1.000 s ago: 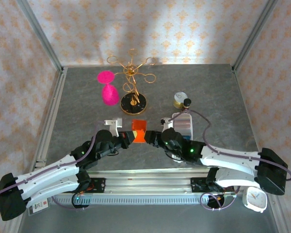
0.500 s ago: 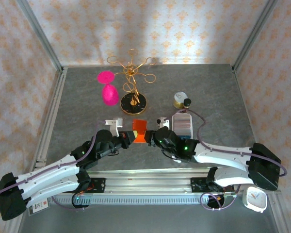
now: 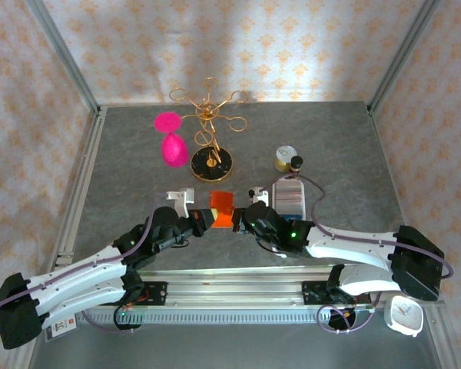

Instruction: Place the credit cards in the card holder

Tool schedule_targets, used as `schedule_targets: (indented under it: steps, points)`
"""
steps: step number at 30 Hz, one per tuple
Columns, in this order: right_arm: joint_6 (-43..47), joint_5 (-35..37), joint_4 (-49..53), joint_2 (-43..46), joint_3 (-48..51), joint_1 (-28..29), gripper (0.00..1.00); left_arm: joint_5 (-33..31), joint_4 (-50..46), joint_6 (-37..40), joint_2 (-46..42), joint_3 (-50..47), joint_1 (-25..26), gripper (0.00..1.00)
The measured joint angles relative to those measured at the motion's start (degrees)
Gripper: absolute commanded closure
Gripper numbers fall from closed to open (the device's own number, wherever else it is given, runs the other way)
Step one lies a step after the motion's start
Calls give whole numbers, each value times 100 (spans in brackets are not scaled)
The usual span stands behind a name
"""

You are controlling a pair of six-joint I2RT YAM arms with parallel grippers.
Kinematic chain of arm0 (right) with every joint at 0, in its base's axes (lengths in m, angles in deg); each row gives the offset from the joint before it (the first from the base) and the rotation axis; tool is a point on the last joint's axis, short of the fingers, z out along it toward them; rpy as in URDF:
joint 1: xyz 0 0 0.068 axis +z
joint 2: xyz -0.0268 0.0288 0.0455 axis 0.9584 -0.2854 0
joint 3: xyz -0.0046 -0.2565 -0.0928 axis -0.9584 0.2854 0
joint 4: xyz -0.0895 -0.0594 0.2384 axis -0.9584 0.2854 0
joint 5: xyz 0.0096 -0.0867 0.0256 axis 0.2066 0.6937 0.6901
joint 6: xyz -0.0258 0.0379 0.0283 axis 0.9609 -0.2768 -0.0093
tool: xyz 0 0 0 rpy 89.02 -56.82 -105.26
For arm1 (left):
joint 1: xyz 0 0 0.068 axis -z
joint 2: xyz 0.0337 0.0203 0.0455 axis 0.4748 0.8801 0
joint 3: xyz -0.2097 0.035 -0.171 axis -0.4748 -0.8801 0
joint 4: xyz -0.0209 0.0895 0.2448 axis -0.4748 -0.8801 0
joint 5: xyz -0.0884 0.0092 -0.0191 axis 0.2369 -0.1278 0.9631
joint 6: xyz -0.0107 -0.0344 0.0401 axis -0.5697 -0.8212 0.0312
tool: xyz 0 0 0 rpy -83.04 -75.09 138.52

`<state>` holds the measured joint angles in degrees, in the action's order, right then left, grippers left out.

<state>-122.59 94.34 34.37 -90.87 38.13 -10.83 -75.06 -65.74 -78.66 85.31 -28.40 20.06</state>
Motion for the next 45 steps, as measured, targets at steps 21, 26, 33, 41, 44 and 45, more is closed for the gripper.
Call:
schedule_targets:
  steps: [21,26,33,41,44,45]
  points:
    - [-129,-400,-46,-264,302,15,100,-175,264,-568,1204,-483,0,49]
    - [-129,-496,-127,-275,302,15,100,-542,-138,-525,1270,-330,0,32]
    - [-127,-516,-181,-275,304,15,100,-710,-173,-446,1364,-164,0,26]
    - [-129,-518,-195,-313,310,15,100,-734,-170,-424,1681,-109,0,26]
    - [-129,-516,-197,-313,326,15,100,-732,-160,-407,1740,-39,0,26]
    - [-129,-516,-195,-313,330,15,100,-737,-162,-407,1744,-24,0,27]
